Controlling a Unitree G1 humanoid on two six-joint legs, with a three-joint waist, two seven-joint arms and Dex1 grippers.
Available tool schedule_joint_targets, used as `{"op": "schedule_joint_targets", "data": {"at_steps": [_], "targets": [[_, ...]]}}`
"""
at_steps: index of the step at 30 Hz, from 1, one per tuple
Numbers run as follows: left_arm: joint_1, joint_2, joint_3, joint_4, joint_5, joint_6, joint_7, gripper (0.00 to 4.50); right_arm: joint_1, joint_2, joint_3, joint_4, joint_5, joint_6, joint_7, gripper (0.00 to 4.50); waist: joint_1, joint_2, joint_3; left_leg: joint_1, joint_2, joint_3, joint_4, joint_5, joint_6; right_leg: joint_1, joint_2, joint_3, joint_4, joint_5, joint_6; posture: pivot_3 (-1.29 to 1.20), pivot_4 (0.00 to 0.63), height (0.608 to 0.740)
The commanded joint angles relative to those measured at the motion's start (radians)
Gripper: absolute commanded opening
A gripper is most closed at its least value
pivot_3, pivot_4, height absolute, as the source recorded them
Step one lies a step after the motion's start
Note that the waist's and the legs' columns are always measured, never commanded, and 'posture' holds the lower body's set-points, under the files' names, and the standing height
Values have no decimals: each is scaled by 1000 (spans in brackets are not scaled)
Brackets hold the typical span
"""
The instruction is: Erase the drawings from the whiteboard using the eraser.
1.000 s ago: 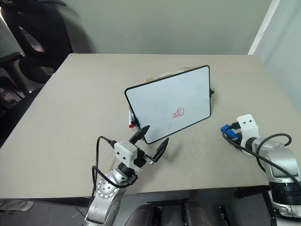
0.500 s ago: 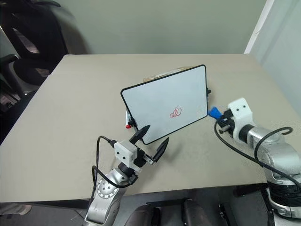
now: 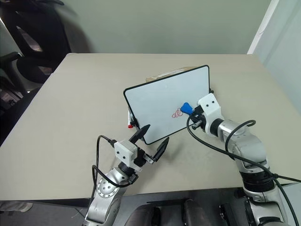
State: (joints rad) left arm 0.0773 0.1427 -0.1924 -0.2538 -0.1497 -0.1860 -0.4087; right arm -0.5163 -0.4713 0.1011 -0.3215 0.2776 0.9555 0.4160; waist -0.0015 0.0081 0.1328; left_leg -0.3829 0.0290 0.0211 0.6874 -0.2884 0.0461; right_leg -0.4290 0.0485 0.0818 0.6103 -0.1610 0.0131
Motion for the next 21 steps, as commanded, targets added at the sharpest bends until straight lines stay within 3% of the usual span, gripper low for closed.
{"op": "schedule_joint_targets", "data": {"at_steps": [1, 12, 21], "targets": [[-1, -6, -12, -23, 8, -16, 4, 4500, -40, 19, 11, 1, -20, -33, -10, 691, 0, 0, 0, 0, 0, 0, 0, 0, 0, 0, 0, 0, 0, 0, 0, 0, 150, 740], [4, 3, 9, -33, 10, -18, 13, 4500, -49, 43, 130, 154, -106, -17, -7, 691, -5, 0, 0, 0, 0, 0, 0, 0, 0, 0, 0, 0, 0, 1, -2, 0, 150, 740], [9, 8, 29, -45, -9, -15, 8, 4500, -68, 29, 128, 143, -129, -25, 9, 691, -7, 0, 0, 0, 0, 0, 0, 2, -2, 0, 0, 0, 0, 5, -4, 0, 150, 740]]}}
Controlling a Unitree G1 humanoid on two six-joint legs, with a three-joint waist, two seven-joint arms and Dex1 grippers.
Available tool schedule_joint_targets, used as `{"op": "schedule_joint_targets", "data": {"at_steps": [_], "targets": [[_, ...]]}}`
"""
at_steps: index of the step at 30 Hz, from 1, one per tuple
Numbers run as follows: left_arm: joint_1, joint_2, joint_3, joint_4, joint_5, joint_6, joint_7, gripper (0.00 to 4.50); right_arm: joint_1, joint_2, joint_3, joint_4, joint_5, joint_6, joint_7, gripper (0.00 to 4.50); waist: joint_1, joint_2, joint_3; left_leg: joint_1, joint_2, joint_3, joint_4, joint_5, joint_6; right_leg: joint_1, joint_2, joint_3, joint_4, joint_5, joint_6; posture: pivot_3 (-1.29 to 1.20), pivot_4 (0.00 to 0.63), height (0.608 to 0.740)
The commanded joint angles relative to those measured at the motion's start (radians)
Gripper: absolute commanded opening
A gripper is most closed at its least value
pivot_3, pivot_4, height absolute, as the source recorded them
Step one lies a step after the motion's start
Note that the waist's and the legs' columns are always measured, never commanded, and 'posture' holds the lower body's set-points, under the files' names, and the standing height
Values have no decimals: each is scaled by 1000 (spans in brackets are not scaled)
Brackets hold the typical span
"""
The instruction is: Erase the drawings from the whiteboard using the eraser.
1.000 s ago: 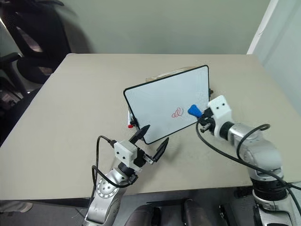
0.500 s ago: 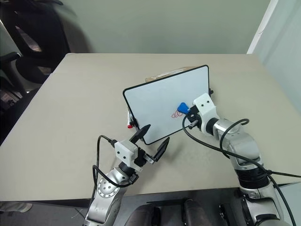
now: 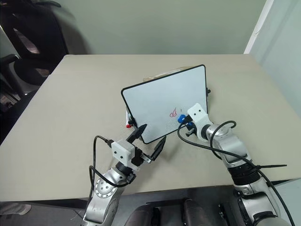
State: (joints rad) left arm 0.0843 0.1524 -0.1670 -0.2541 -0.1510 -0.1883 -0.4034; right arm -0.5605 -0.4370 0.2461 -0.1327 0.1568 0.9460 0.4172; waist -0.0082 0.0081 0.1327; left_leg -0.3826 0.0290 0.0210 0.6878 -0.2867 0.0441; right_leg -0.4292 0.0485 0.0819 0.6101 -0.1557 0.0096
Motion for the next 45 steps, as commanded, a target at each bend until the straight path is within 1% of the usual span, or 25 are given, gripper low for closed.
{"op": "schedule_joint_targets", "data": {"at_steps": [1, 6, 13, 15, 22, 28, 31, 39, 42, 45], "targets": [[3, -1, 4, -47, -9, -12, 3, 4500, -32, -1, -27, -58, -4, -21, 9, 691, 0, 0, 0, 0, 0, 0, 0, 0, 0, 0, 0, 0, 0, 0, 0, 0, 150, 740], [7, 1, 8, -53, -16, -10, 5, 4500, -81, 18, -72, -104, 11, -31, 3, 691, -7, 0, 0, -1, 0, 0, -1, 0, 0, -2, 0, 0, 0, 0, 0, 0, 150, 740], [13, 6, 11, -66, -23, -4, 7, 4500, -103, 25, -94, -84, -6, -12, -13, 691, -7, 0, 0, -1, 0, 0, -3, 0, 0, -2, 0, 0, 0, -1, -3, 0, 150, 740], [16, 7, 12, -69, -25, -2, 6, 4500, -91, 26, -80, -67, -14, -10, -14, 691, -7, 0, 0, -1, 0, 0, -3, 0, 0, -2, 0, 0, 0, -2, -3, 0, 150, 740], [26, 11, 13, -84, -32, 2, 2, 4500, -35, 30, 17, -130, -4, 17, 31, 691, -8, 0, 0, -1, 0, 0, -4, 0, 0, -2, 0, 0, 0, -3, -2, 0, 150, 740], [31, 12, 15, -94, -34, 9, 1, 4500, -25, 12, 35, -148, -9, 28, 49, 691, -10, 0, 0, -1, 0, 0, -4, 0, -1, -2, 0, 0, 0, -3, -2, 0, 150, 740], [30, 12, 13, -96, -34, 12, 0, 4500, -31, -5, 25, -143, -14, 18, 52, 691, -10, 0, 0, -1, 0, 0, -4, 0, -1, -2, 0, 0, 0, -3, -2, 0, 150, 740], [35, 14, 16, -104, -37, 15, 0, 4500, -80, 0, -87, -72, -22, -9, -8, 691, -8, 0, 0, -1, 0, 0, -4, 0, -1, -2, 0, 0, 0, -3, -2, 0, 150, 740], [38, 16, 17, -109, -39, 18, 0, 4500, -87, 11, -93, -68, -23, -11, -15, 691, -9, 0, 0, -1, 0, 0, -4, 0, -1, -2, 0, 0, 0, -3, -2, 0, 150, 740], [39, 18, 17, -113, -42, 21, -2, 4500, -89, 32, -72, -78, -22, -11, -14, 691, -9, 0, 0, -1, 0, 0, -4, 0, -1, -3, 0, 0, 0, -3, -2, 0, 150, 740]]}}
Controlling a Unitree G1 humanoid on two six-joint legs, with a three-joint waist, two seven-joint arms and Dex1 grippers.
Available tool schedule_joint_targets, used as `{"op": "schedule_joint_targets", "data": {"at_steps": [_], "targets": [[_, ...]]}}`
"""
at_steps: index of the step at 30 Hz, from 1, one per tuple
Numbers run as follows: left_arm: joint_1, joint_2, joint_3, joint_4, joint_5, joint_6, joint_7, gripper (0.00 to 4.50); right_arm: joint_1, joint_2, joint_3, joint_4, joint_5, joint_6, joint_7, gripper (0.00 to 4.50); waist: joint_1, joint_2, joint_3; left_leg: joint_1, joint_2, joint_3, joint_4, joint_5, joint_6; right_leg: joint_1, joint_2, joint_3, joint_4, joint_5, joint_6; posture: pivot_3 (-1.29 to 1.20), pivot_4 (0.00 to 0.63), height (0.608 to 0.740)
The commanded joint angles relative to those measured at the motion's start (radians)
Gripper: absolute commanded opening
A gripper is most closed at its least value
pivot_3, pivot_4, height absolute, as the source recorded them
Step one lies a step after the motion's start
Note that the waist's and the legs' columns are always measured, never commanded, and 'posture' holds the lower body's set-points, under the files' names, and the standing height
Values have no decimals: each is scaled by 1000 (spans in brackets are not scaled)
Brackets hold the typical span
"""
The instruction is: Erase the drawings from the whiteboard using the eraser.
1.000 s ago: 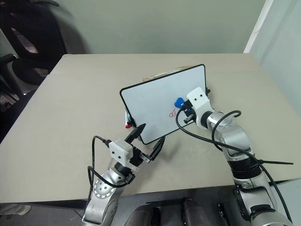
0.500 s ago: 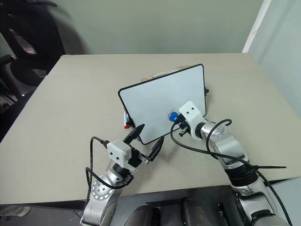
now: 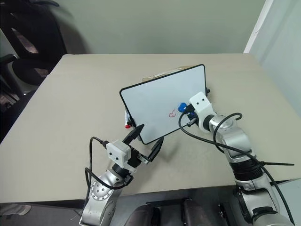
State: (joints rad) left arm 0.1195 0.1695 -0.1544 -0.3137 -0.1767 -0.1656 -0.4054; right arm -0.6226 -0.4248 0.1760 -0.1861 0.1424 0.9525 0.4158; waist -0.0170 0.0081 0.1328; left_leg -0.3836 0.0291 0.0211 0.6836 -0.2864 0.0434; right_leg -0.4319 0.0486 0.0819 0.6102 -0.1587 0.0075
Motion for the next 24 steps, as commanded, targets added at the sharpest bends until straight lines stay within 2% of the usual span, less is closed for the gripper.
{"op": "schedule_joint_targets", "data": {"at_steps": [1, 6, 15, 19, 24], "targets": [[5, 2, 4, -55, -17, -1, 0, 4500, -25, 26, 10, -31, -8, -17, -9, 691, -2, 0, 0, 0, 0, 0, 0, 0, 0, 0, 0, 0, 0, 0, 0, 0, 150, 740], [8, 3, 4, -60, -16, 1, 2, 4500, 21, 14, 99, -85, -5, -23, 56, 691, -7, 0, 0, 0, 0, 0, -1, 0, 0, -1, 0, 0, 0, 0, 0, 0, 150, 740], [4, 9, 19, -59, -25, 6, 1, 4500, 17, 1, 155, -107, -13, -27, 113, 691, -7, 0, 0, 0, 0, 0, 0, 0, 0, 0, 0, 0, 0, 0, 0, 0, 150, 740], [1, 7, 17, -54, -20, 6, 1, 4500, -22, 22, 99, -21, -38, -19, 55, 691, -7, 0, 0, 0, 0, 0, 0, 0, 0, 0, 0, 0, 0, 0, 0, 0, 150, 740], [-4, 4, 12, -47, -16, 6, 0, 4500, -18, -6, 58, 1, -46, -13, 43, 691, -4, 0, 0, 0, 0, 0, 0, 0, -1, 0, 0, 0, 0, 0, -1, 0, 150, 740]]}}
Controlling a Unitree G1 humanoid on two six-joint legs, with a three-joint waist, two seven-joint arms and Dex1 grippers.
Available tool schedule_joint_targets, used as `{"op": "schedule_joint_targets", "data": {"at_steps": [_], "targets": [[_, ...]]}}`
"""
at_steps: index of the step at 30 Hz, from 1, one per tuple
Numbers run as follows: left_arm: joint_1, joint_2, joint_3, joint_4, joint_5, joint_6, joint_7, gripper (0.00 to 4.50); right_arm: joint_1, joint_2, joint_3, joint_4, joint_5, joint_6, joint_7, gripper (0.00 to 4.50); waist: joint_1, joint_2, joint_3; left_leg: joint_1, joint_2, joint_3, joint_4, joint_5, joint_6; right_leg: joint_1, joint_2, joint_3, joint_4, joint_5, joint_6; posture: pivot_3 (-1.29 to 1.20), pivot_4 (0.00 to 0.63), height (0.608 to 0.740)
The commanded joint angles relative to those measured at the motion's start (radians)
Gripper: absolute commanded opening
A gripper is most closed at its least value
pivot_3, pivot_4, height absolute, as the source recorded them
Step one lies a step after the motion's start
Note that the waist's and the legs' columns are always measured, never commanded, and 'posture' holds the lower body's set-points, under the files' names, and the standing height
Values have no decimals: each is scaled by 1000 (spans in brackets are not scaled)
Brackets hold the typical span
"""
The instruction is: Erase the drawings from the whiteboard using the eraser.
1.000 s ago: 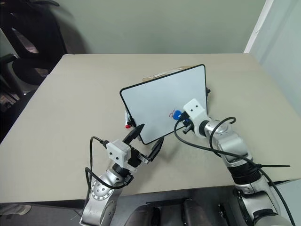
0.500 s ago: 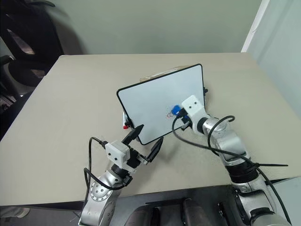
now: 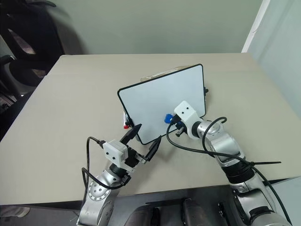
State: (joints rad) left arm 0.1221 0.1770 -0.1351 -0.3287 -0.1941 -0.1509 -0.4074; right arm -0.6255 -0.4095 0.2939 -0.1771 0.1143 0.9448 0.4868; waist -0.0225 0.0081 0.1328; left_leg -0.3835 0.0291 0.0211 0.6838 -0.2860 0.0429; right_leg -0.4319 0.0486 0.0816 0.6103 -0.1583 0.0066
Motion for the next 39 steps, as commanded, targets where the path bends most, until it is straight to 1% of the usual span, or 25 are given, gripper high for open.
{"op": "schedule_joint_targets", "data": {"at_steps": [1, 11, 17, 20, 28, 31, 35, 39], "targets": [[-8, -4, -7, -30, 2, -10, 2, 4500, -13, -24, -69, -10, -18, -3, -30, 691, 3, 0, 0, 0, 0, 0, 0, 0, 0, 0, 0, 0, 0, 0, 0, 0, 150, 740], [-23, -9, -17, -11, 11, -12, 1, 4500, -10, -70, -65, 0, -47, 12, -33, 691, 4, 0, 0, 0, 0, 0, 0, 0, 0, 0, 0, 0, 0, 1, -1, 0, 150, 740], [-25, -12, -18, -9, 11, -14, 1, 4500, -9, -45, -2, -60, -38, -3, 4, 691, 4, 0, 0, 0, 0, 0, 0, 0, 0, 0, 0, 0, 0, 0, 0, 0, 150, 740], [-25, -11, -13, -10, 8, -13, 0, 4500, -16, -30, 35, -74, -41, -6, 16, 691, -4, 0, 0, 0, 0, 0, -1, 0, -1, -1, 0, 0, 0, 0, 0, 0, 150, 740], [-28, -6, -9, -8, 2, -11, -6, 4500, -41, -1, 86, -60, -56, -14, 29, 691, -5, 0, 0, 0, 0, 0, 0, 1, -1, 0, 0, 0, 0, 0, 0, 0, 150, 740], [-26, -6, -10, -11, 3, -11, -5, 4500, -49, 6, 63, -19, -72, -11, 12, 691, -5, 0, 0, 0, 0, 0, -1, 1, -1, -1, 0, 0, 1, 1, -1, 0, 150, 740], [-23, -4, -4, -14, 0, -9, -4, 4500, -60, -16, 16, 44, -91, 2, -14, 691, -3, 0, 0, 0, 0, 0, -1, 1, -1, -1, 0, 0, 1, 1, -1, 0, 150, 740], [-23, -3, -4, -15, 0, -9, -4, 4500, -58, -48, -19, 48, -88, 19, -13, 691, 1, 0, 0, 0, 0, 0, 1, 2, -1, 0, 0, 0, 0, 3, 0, 0, 150, 740]]}}
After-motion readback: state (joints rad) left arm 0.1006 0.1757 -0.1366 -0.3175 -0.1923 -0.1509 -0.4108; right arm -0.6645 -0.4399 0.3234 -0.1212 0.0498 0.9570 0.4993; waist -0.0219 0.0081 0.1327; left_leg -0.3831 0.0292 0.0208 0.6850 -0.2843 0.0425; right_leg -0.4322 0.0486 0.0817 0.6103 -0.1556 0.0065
